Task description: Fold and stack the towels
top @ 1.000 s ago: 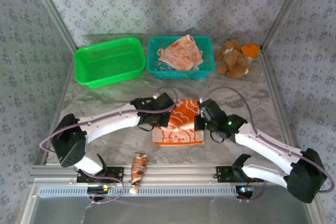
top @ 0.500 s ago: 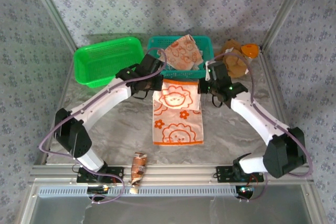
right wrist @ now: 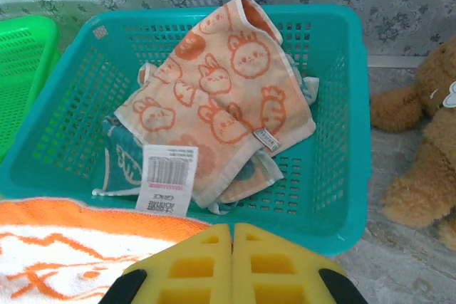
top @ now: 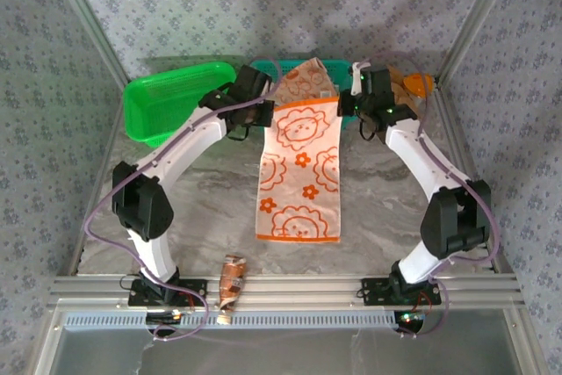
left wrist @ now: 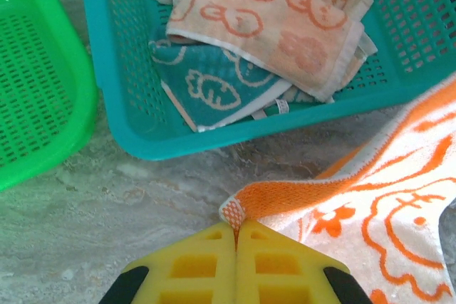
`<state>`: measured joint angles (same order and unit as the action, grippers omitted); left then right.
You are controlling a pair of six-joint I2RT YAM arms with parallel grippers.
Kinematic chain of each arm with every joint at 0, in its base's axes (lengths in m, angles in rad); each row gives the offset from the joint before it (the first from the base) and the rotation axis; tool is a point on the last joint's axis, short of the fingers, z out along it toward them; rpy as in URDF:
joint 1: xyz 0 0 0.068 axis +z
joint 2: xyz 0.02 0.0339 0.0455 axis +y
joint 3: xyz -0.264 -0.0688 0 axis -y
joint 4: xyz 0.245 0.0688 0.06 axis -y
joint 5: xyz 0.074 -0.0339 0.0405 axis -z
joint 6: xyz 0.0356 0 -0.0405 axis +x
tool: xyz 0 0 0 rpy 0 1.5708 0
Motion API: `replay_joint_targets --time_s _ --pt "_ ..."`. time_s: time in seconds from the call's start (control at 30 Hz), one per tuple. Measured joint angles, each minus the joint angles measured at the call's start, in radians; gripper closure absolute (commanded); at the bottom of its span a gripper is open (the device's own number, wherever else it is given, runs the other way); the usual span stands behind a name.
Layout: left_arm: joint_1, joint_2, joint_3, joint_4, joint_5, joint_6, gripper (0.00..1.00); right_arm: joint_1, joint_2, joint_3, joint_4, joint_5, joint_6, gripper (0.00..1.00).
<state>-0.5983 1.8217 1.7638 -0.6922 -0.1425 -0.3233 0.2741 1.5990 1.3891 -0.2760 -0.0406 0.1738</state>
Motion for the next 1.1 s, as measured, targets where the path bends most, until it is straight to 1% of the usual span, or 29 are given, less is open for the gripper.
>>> replay_joint_targets --time_s 0.13,0.23,0.5,0.8,0.93,1.1 --pt "0.006 0.006 0.009 0.004 0.0 0.018 1.0 0.001 -0.001 -0.013 0.016 -0.01 -0.003 1.0" --pt "0.007 0.006 -0.014 0.023 0.0 0.028 1.0 0.007 -0.015 -0.061 0.038 -0.017 -0.003 1.0" --pt "0.008 -0.001 -0.156 0.064 0.028 0.023 1.0 0.03 -0.099 -0.239 0.056 -0.02 0.003 1.0" --pt "-0.008 -0.121 -0.328 0.1 0.056 -0.019 1.0 0.087 -0.237 -0.401 0.056 -0.014 0.037 1.0" --pt "-0.032 -0.179 -0.404 0.119 0.061 -0.046 1.0 0.111 -0.301 -0.462 0.051 0.001 0.055 1.0" --pt "-0.068 -0.214 -0.475 0.129 0.064 -0.085 1.0 0.138 -0.361 -0.516 0.026 0.018 0.073 1.0"
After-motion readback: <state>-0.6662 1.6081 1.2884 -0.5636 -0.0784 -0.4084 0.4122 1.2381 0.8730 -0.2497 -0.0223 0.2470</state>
